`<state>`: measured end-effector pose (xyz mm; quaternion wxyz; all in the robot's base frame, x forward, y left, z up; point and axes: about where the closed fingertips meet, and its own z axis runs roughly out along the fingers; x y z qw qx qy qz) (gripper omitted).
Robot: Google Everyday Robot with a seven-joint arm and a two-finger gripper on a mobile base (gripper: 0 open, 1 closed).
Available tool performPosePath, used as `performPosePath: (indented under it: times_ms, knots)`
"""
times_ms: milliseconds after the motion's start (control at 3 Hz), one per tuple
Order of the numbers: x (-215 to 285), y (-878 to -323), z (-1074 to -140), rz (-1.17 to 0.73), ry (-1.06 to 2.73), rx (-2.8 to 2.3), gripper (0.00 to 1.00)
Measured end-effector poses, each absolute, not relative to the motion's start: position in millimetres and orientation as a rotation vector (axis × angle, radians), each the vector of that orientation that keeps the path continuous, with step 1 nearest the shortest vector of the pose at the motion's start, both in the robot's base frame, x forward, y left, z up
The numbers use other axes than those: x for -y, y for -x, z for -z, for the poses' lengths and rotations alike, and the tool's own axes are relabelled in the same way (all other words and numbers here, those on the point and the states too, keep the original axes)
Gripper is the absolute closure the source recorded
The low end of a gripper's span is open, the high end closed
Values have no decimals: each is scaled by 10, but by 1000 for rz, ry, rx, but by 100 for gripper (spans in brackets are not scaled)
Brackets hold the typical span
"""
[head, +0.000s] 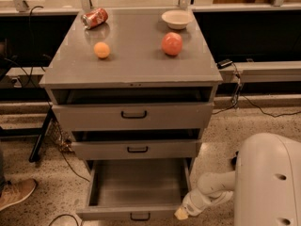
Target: Close bottom drawer
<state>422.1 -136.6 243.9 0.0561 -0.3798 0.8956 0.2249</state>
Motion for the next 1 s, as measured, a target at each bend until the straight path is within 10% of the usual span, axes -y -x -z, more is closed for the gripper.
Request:
performPosePath:
  times_ms: [1000]
  knots:
    - [1671,-4343,-1706,-705,877,-2798,100]
